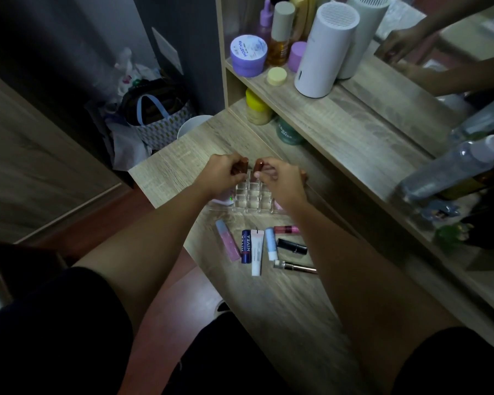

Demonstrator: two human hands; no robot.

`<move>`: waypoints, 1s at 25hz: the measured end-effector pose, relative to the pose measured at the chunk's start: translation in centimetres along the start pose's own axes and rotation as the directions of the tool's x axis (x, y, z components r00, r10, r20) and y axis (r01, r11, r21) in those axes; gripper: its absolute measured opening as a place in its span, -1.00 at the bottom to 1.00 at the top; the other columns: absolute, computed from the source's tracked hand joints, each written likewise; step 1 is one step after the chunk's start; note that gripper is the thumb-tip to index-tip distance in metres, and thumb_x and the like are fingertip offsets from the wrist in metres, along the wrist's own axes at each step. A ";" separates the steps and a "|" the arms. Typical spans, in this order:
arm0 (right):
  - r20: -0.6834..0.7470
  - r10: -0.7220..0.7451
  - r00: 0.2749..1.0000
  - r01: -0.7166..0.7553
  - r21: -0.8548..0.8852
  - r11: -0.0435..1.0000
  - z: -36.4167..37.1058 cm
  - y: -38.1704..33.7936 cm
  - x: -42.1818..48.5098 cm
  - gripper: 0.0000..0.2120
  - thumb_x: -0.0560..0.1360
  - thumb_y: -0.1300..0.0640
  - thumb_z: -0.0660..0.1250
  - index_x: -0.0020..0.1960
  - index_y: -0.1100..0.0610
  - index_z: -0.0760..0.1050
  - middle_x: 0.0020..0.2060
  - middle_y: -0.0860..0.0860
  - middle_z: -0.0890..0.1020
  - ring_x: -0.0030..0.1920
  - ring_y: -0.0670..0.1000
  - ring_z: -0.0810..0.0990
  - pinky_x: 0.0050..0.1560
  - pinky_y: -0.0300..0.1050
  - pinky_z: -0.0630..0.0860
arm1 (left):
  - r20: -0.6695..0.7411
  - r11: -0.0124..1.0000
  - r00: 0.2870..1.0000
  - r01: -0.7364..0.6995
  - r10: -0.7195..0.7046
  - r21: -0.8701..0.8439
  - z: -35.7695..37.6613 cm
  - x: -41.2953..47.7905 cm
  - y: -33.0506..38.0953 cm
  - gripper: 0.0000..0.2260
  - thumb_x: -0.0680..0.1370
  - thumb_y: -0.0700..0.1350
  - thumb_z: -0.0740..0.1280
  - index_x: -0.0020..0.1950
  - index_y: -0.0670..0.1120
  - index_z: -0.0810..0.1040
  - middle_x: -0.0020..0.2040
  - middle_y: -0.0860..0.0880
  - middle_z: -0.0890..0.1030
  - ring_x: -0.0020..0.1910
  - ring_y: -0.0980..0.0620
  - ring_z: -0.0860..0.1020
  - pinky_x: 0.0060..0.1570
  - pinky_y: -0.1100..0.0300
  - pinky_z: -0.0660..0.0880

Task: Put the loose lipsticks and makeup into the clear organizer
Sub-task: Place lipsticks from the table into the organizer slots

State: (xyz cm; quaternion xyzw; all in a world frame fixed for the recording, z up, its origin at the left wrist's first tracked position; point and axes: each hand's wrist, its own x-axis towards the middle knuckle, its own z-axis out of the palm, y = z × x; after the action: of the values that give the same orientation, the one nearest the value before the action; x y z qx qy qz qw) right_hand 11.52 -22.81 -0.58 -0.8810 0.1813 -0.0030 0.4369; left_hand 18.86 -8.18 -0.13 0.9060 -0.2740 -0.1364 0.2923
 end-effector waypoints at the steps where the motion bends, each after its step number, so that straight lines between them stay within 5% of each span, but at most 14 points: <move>1: 0.004 -0.004 1.000 0.003 0.010 1.000 0.0 0.0 0.0 -0.74 0.41 0.20 0.43 0.09 0.10 0.57 -0.08 0.02 0.71 -0.18 -0.16 0.61 -0.09 -0.26 0.59 | 0.002 1.000 1.000 0.004 -0.004 0.005 0.0 0.1 0.0 -0.74 0.41 -0.19 0.45 0.07 -0.22 0.59 -0.05 -0.23 0.69 -0.03 -0.14 0.63 0.04 0.11 0.53; 9: 0.063 0.021 0.998 -0.022 0.015 1.000 -0.4 0.2 0.3 -0.76 0.41 0.20 0.43 0.07 0.11 0.57 -0.08 -0.01 0.69 -0.18 -0.20 0.57 -0.30 -0.51 0.40 | 0.035 0.999 0.999 -0.005 0.003 0.050 -0.1 0.1 0.0 -0.71 0.40 -0.21 0.45 0.10 -0.22 0.57 -0.02 -0.22 0.68 -0.03 -0.13 0.62 0.01 0.14 0.50; 14: 0.076 0.008 0.997 -0.010 0.024 1.000 -1.4 -0.1 -0.2 -0.70 0.41 0.22 0.44 0.13 0.14 0.55 -0.01 0.07 0.69 -0.02 -0.06 0.62 -0.14 -0.37 0.45 | 0.027 0.997 0.998 0.059 -0.060 0.053 -1.3 -0.8 0.3 -0.65 0.41 -0.25 0.43 0.18 -0.23 0.53 0.09 -0.22 0.63 -0.09 -0.13 0.64 0.03 0.11 0.54; 18: 0.062 -0.030 0.998 0.028 0.046 0.999 -2.1 -0.9 -0.8 -0.63 0.44 0.21 0.42 0.24 0.15 0.50 0.05 0.13 0.67 0.05 0.03 0.62 0.15 -0.04 0.56 | 0.009 0.992 0.993 0.113 -0.114 0.050 -2.2 -2.1 0.9 -0.57 0.43 -0.24 0.42 0.27 -0.23 0.47 0.17 -0.23 0.60 -0.02 -0.14 0.63 0.10 0.07 0.54; 25: 0.044 -0.080 0.996 0.080 0.010 0.997 -2.4 -1.9 -1.0 -0.67 0.45 0.29 0.38 0.21 0.19 0.51 0.05 0.12 0.65 0.00 -0.01 0.60 0.18 -0.04 0.54 | -0.056 0.988 0.994 0.102 -0.096 0.116 -2.0 -2.2 3.3 -0.63 0.50 -0.16 0.36 0.29 -0.20 0.46 0.19 -0.24 0.59 0.10 -0.19 0.57 0.15 0.05 0.48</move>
State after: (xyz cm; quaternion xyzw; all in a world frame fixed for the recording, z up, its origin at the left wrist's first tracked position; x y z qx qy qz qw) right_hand 10.83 -23.27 2.54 -0.8856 0.1360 -0.0016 0.4441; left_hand 16.55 -8.22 3.61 0.9374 -0.2291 -0.1113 0.2377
